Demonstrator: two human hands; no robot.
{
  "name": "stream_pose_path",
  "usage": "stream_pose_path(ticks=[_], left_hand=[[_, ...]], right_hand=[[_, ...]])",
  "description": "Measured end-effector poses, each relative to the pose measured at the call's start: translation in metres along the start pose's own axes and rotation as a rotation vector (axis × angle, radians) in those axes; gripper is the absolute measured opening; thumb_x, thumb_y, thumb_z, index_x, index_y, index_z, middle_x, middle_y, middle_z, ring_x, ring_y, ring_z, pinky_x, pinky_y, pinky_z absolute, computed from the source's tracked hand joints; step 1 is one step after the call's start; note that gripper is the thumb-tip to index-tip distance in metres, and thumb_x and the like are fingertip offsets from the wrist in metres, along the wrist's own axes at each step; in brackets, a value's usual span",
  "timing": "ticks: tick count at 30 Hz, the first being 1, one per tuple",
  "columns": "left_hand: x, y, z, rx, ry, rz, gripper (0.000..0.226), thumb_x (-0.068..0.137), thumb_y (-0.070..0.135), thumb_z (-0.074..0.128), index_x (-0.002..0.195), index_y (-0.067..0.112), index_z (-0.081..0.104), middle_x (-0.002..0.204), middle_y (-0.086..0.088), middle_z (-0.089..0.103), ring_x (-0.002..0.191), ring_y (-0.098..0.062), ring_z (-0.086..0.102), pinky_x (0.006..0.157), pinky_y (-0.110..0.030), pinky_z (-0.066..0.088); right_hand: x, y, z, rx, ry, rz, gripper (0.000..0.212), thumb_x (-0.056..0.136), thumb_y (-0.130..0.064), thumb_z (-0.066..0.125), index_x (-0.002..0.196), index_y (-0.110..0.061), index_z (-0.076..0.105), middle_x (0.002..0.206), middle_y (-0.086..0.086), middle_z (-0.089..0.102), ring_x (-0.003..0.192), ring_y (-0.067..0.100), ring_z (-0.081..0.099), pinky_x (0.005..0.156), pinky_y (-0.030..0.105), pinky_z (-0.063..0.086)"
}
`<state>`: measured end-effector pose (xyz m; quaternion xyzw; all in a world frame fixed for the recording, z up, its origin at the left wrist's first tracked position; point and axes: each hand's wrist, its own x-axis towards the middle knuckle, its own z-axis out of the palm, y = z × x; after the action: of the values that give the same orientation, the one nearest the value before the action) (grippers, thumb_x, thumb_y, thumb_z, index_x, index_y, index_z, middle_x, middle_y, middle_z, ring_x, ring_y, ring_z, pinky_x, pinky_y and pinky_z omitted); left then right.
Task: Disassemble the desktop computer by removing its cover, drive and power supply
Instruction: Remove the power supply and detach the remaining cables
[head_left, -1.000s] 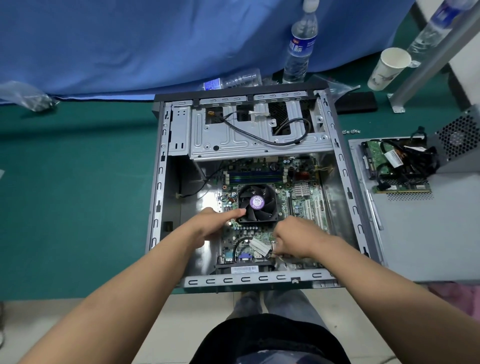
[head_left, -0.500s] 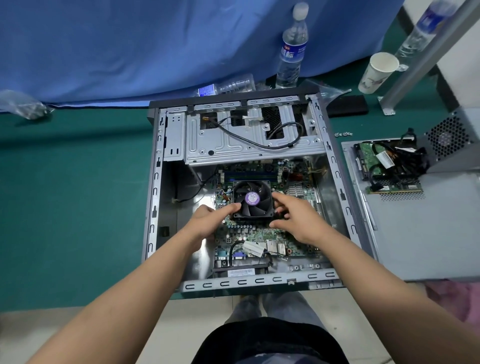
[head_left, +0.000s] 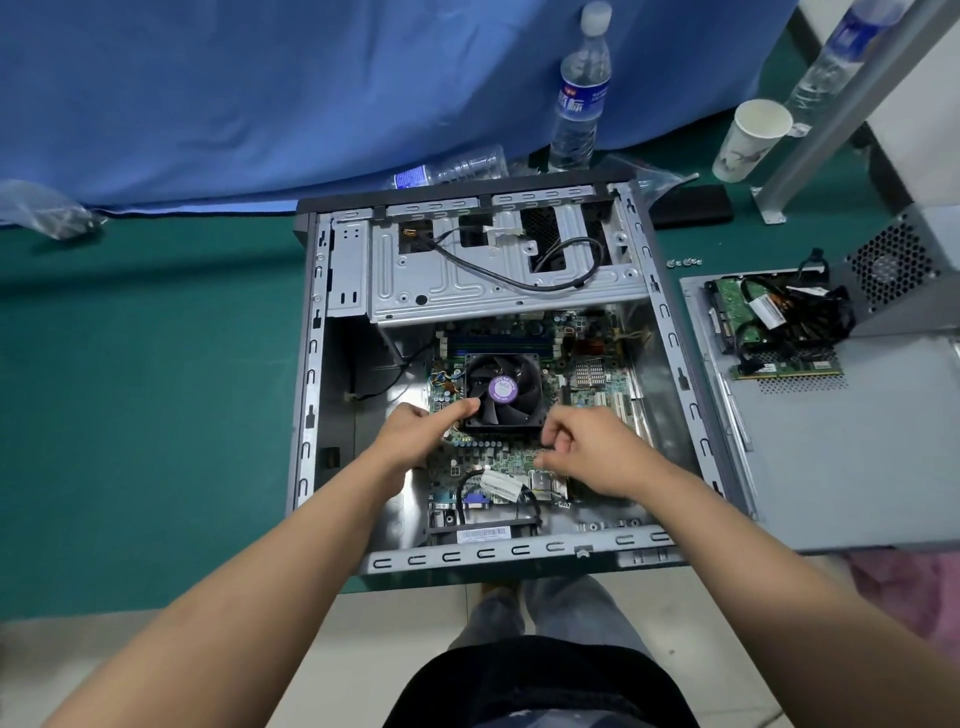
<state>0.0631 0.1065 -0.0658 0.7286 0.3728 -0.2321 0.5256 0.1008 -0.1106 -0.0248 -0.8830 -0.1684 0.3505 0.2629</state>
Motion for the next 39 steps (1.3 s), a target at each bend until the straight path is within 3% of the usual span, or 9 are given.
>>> stream_pose_path(ticks=[5, 12, 14, 18, 22, 28, 32, 35, 39], left_hand=[[0.004, -0.002, -0.001, -0.033, 0.006, -0.005, 0.079, 0.056, 0.071, 0.074, 0.103, 0.011, 0.055, 0.097, -0.004, 0.057, 0.089, -0.017, 0.055, 0.083, -0.037, 0.048], [0.005, -0.002, -0.001, -0.048, 0.009, 0.003, 0.065, 0.059, 0.070, 0.074, 0.088, 0.017, 0.049, 0.087, 0.002, 0.050, 0.080, -0.011, 0.049, 0.072, -0.031, 0.043], [0.005, 0.000, -0.001, -0.064, 0.017, 0.004, 0.063, 0.058, 0.069, 0.074, 0.082, 0.017, 0.047, 0.081, 0.001, 0.048, 0.076, -0.015, 0.048, 0.070, -0.032, 0.041], [0.004, 0.002, -0.003, -0.086, 0.011, 0.019, 0.064, 0.055, 0.069, 0.076, 0.073, 0.018, 0.041, 0.074, 0.001, 0.044, 0.074, -0.018, 0.048, 0.071, -0.032, 0.041], [0.000, 0.006, -0.004, -0.110, 0.028, 0.020, 0.074, 0.045, 0.075, 0.075, 0.082, 0.017, 0.047, 0.080, -0.001, 0.050, 0.081, -0.023, 0.058, 0.067, -0.034, 0.040], [-0.006, 0.014, -0.005, -0.089, 0.054, 0.010, 0.087, 0.035, 0.081, 0.069, 0.085, 0.012, 0.053, 0.081, 0.001, 0.052, 0.074, -0.017, 0.052, 0.061, -0.033, 0.040], [-0.007, 0.016, -0.004, -0.060, 0.045, 0.003, 0.086, 0.044, 0.081, 0.068, 0.096, 0.014, 0.055, 0.090, 0.002, 0.055, 0.085, -0.016, 0.055, 0.069, -0.035, 0.044], [-0.008, 0.021, -0.004, -0.062, 0.039, -0.006, 0.066, 0.058, 0.075, 0.068, 0.080, 0.016, 0.050, 0.076, 0.006, 0.047, 0.076, -0.014, 0.050, 0.065, -0.032, 0.040], [-0.008, 0.030, -0.005, -0.032, 0.024, -0.027, 0.097, 0.064, 0.075, 0.063, 0.133, 0.010, 0.046, 0.124, -0.004, 0.051, 0.097, -0.020, 0.043, 0.069, -0.032, 0.036]], right_hand=[[-0.002, -0.009, 0.009, -0.021, -0.259, -0.110, 0.019, 0.083, -0.023, 0.070, 0.101, -0.023, 0.064, 0.082, 0.004, 0.066, 0.069, 0.016, 0.059, 0.070, 0.027, 0.050], [-0.001, -0.014, 0.010, -0.131, -0.321, -0.210, 0.007, 0.086, -0.012, 0.066, 0.092, -0.013, 0.068, 0.084, -0.008, 0.062, 0.076, 0.003, 0.059, 0.070, 0.017, 0.046], [-0.004, -0.010, 0.006, -0.136, -0.321, -0.199, 0.009, 0.085, -0.011, 0.066, 0.093, -0.011, 0.070, 0.085, -0.009, 0.063, 0.072, -0.004, 0.059, 0.066, 0.010, 0.045], [-0.007, -0.006, 0.005, -0.285, -0.297, -0.169, 0.019, 0.085, -0.006, 0.062, 0.072, -0.019, 0.065, 0.084, -0.004, 0.068, 0.081, 0.012, 0.066, 0.078, 0.031, 0.056], [-0.008, -0.008, 0.005, -0.441, -0.218, -0.201, 0.023, 0.083, -0.004, 0.056, 0.066, -0.018, 0.063, 0.070, -0.007, 0.066, 0.068, 0.009, 0.063, 0.065, 0.025, 0.051], [-0.008, -0.002, 0.002, -0.403, -0.055, -0.160, 0.039, 0.081, -0.033, 0.069, 0.055, -0.021, 0.042, 0.055, -0.007, 0.046, 0.053, 0.007, 0.043, 0.058, 0.023, 0.037], [-0.005, 0.002, -0.010, 0.029, 0.080, -0.076, 0.028, 0.073, -0.035, 0.078, 0.083, -0.024, 0.054, 0.078, -0.006, 0.056, 0.065, 0.006, 0.049, 0.058, 0.018, 0.041], [-0.003, 0.001, -0.014, 0.091, -0.008, -0.049, 0.066, 0.068, -0.037, 0.081, 0.121, -0.024, 0.043, 0.109, -0.006, 0.048, 0.090, 0.008, 0.051, 0.071, 0.016, 0.037], [-0.005, 0.002, -0.018, 0.167, 0.044, -0.021, 0.075, 0.065, -0.044, 0.081, 0.120, -0.026, 0.034, 0.123, -0.003, 0.047, 0.109, 0.010, 0.047, 0.085, 0.022, 0.037]])
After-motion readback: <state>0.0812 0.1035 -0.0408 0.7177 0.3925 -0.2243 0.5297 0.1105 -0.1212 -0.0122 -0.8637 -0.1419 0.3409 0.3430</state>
